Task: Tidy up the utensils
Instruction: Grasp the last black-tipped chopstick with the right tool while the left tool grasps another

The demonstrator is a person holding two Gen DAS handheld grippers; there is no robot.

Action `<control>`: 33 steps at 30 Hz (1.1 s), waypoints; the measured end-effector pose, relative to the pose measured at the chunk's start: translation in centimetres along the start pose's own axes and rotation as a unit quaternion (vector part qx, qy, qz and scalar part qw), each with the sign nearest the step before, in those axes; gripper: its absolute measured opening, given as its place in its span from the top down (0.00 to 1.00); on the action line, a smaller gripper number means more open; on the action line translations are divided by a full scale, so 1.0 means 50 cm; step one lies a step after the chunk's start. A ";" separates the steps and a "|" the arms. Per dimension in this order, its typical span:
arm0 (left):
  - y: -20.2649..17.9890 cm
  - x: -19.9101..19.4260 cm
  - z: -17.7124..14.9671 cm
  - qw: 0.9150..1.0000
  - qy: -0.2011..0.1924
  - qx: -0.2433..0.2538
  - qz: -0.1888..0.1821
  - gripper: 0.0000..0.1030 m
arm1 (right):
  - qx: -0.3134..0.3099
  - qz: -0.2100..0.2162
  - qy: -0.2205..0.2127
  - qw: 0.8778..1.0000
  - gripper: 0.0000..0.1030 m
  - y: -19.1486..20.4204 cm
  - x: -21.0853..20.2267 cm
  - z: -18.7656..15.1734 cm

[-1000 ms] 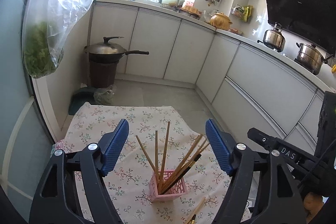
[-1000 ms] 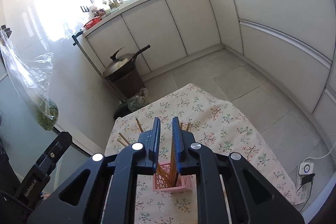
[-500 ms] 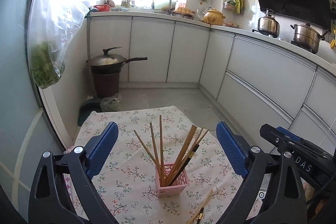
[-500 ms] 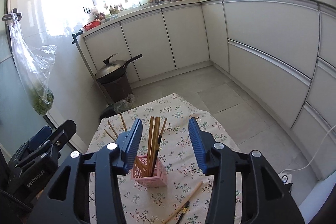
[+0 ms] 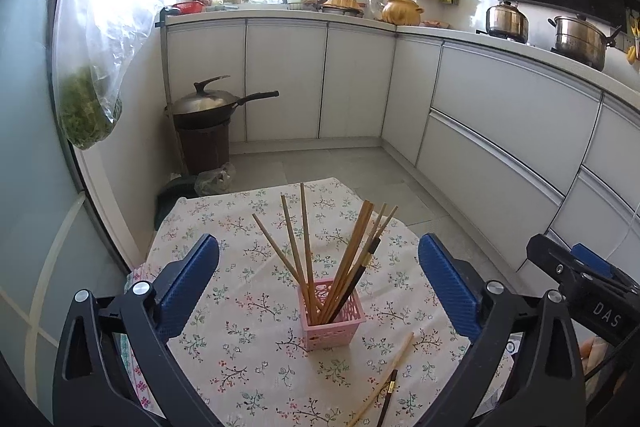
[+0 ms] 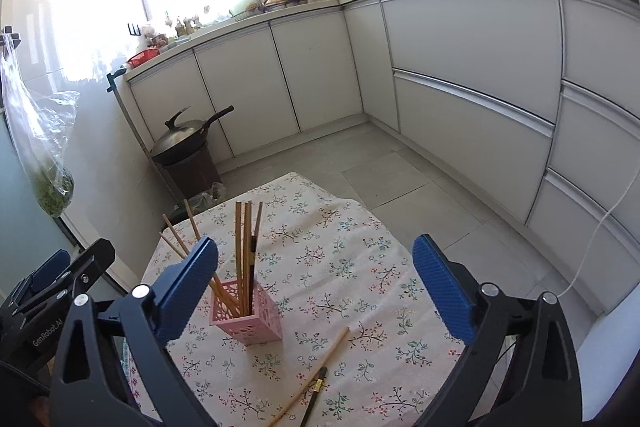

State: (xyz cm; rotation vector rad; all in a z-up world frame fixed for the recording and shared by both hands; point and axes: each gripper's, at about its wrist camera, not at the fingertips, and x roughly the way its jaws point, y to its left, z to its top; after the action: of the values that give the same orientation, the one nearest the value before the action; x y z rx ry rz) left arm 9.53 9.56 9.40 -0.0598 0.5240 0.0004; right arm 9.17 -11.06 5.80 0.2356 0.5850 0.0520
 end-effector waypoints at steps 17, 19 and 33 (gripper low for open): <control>-0.160 0.194 -0.155 0.967 0.222 0.060 -0.109 0.07 | 0.096 -0.068 0.136 0.984 0.07 -0.295 0.071 -0.203; -0.198 0.228 -0.180 0.957 0.252 0.074 -0.120 0.07 | 0.105 -0.070 0.146 0.981 0.07 -0.322 0.080 -0.229; -0.272 0.463 -0.284 0.915 0.381 0.112 -0.067 0.17 | 0.169 -0.017 0.198 0.965 0.07 -0.378 0.112 -0.256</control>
State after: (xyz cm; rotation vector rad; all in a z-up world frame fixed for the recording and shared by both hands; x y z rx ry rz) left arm 22.69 -5.15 -13.66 0.1359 1.2985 -0.2264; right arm 6.41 -26.14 -11.99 0.5548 0.9968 -0.0369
